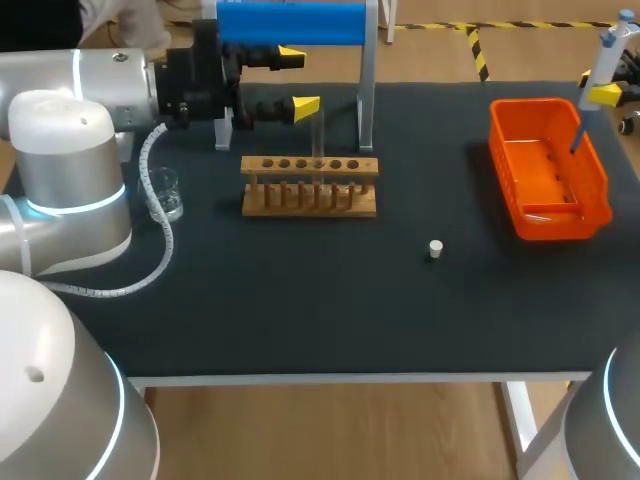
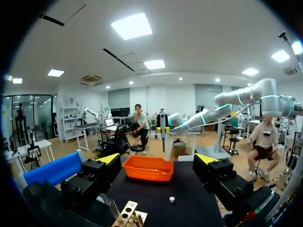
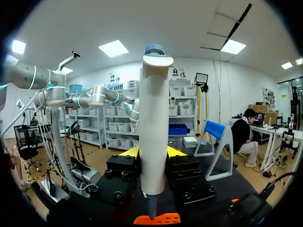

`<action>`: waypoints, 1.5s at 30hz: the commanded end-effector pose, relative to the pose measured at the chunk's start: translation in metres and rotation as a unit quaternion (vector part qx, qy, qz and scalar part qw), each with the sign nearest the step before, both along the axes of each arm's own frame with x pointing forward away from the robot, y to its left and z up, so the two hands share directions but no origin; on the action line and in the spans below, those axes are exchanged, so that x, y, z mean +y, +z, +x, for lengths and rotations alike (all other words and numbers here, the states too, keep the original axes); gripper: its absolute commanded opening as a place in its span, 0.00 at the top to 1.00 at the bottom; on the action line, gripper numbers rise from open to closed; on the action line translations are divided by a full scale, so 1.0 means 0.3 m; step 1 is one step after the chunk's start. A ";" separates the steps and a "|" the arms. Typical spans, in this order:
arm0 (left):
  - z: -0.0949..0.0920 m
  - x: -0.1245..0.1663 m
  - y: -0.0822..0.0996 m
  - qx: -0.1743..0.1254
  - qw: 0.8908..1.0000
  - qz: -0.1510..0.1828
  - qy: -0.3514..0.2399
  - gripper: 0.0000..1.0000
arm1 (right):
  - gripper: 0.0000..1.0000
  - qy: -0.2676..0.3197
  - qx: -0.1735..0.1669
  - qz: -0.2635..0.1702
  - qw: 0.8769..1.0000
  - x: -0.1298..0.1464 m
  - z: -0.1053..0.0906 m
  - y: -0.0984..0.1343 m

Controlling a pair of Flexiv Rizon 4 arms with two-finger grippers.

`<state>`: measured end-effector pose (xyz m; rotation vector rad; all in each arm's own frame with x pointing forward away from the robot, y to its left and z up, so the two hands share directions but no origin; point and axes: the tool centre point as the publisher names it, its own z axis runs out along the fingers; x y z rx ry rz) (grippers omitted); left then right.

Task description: Invert the test tube, pick up the pipette, mount the tip to pipette, aspirate from beaker and dispense into the tube, eject the tip, return the pipette, and cap with the stopper.

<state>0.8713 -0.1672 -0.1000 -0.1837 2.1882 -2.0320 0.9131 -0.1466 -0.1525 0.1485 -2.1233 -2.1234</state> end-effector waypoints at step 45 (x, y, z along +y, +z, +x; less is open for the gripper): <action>-0.002 -0.001 -0.003 -0.001 1.000 -0.002 0.001 0.00 | 1.00 -0.020 -0.042 -0.022 0.999 0.650 -0.349 0.097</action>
